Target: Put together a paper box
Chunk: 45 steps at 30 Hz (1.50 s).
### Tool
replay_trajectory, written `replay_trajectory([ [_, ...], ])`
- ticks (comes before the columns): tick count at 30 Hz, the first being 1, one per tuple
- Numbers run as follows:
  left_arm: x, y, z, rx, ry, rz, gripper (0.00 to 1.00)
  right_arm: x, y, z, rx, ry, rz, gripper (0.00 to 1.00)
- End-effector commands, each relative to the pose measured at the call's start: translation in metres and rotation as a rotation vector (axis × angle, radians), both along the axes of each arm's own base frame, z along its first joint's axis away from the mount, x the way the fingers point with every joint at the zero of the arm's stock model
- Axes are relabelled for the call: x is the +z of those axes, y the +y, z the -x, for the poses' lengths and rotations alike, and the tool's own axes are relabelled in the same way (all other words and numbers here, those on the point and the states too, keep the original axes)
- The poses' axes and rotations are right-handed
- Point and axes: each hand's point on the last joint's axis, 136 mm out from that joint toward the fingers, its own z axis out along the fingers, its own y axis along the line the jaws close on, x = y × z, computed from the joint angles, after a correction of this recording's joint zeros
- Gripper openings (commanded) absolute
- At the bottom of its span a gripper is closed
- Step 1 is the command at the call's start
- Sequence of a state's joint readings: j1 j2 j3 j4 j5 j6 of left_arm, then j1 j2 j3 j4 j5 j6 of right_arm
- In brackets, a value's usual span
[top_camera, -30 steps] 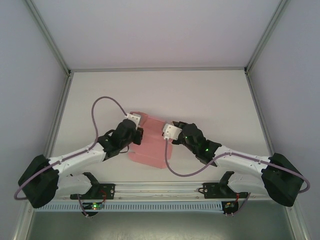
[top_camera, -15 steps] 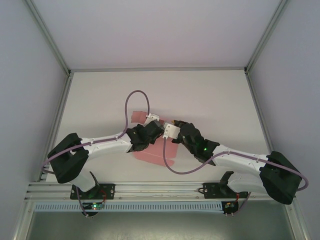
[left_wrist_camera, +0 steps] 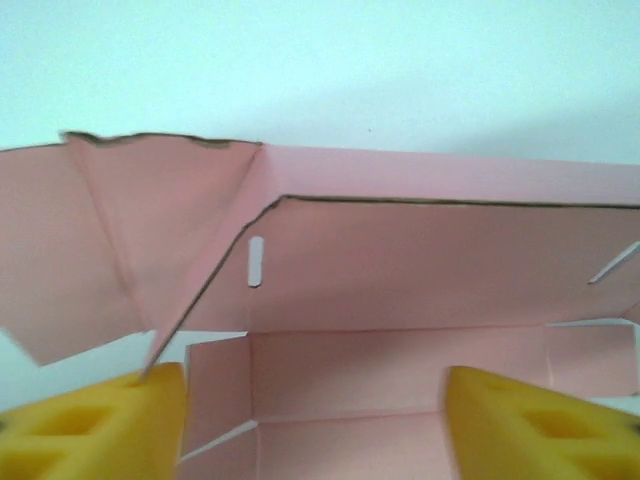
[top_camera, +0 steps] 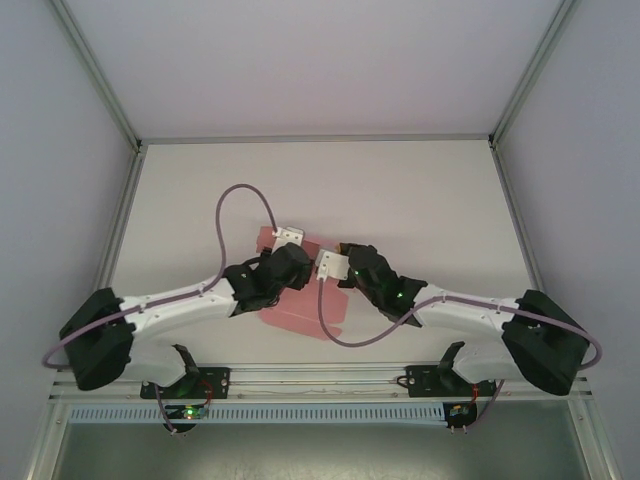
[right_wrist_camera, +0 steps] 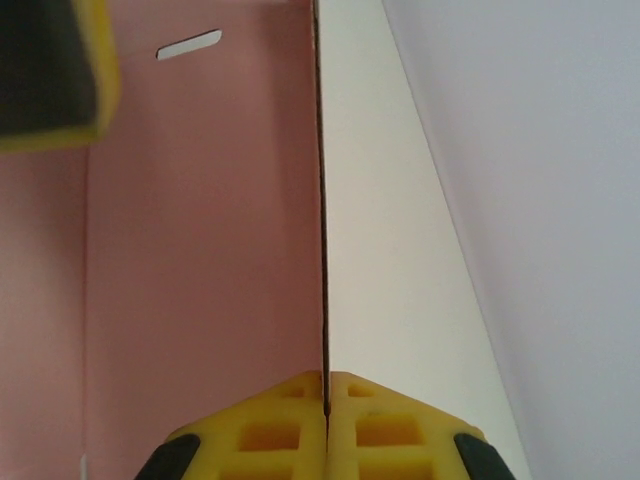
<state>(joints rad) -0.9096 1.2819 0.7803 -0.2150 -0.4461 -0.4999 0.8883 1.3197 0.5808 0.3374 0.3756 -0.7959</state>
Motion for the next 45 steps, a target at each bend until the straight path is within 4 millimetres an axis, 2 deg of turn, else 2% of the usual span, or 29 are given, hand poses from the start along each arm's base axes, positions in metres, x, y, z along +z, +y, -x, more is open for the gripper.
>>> replay_trajectory([
  [1, 0.008, 0.032, 0.008, 0.105, -0.011, -0.003, 1.00, 0.018, 0.008, -0.015, -0.013, -0.080, 0.060, 0.00],
  [7, 0.009, 0.076, 0.019, 0.242, -0.028, 0.038, 1.00, 0.019, 0.017, -0.031, -0.005, -0.228, 0.143, 0.00],
  [11, 0.006, 0.097, 0.023, 0.299, -0.033, 0.054, 1.00, 0.010, 0.016, -0.039, -0.036, -0.287, 0.223, 0.00],
  [15, 0.003, 0.108, 0.023, 0.337, -0.016, 0.095, 1.00, 0.000, 0.021, -0.036, -0.013, -0.297, 0.247, 0.00],
  [20, -0.006, 0.120, 0.020, 0.381, 0.033, 0.131, 1.00, -0.023, 0.029, -0.018, 0.070, -0.298, 0.255, 0.00],
  [24, -0.007, 0.128, 0.014, 0.408, 0.041, 0.148, 1.00, -0.040, 0.029, -0.021, 0.063, -0.280, 0.303, 0.00],
  [31, -0.009, 0.137, 0.005, 0.448, 0.058, 0.175, 1.00, -0.047, 0.030, -0.020, 0.055, -0.315, 0.304, 0.00],
  [33, -0.010, 0.127, 0.005, 0.393, 0.076, 0.194, 1.00, -0.042, 0.030, -0.023, 0.039, -0.330, 0.300, 0.00],
  [37, -0.022, 0.085, 0.006, 0.231, 0.159, 0.329, 0.97, -0.025, 0.034, -0.026, 0.035, -0.351, 0.244, 0.00],
  [38, -0.027, 0.072, 0.008, 0.189, 0.192, 0.368, 0.90, -0.022, 0.035, -0.026, 0.036, -0.352, 0.233, 0.00],
  [40, -0.033, 0.048, 0.012, 0.098, 0.256, 0.437, 0.68, -0.020, 0.035, -0.027, 0.040, -0.352, 0.231, 0.00],
  [41, -0.038, 0.040, 0.013, 0.062, 0.279, 0.458, 0.62, -0.019, 0.035, -0.027, 0.041, -0.353, 0.232, 0.00],
  [45, -0.058, 0.028, 0.017, 0.040, 0.358, 0.486, 0.40, -0.019, 0.034, -0.028, 0.033, -0.354, 0.229, 0.00],
])
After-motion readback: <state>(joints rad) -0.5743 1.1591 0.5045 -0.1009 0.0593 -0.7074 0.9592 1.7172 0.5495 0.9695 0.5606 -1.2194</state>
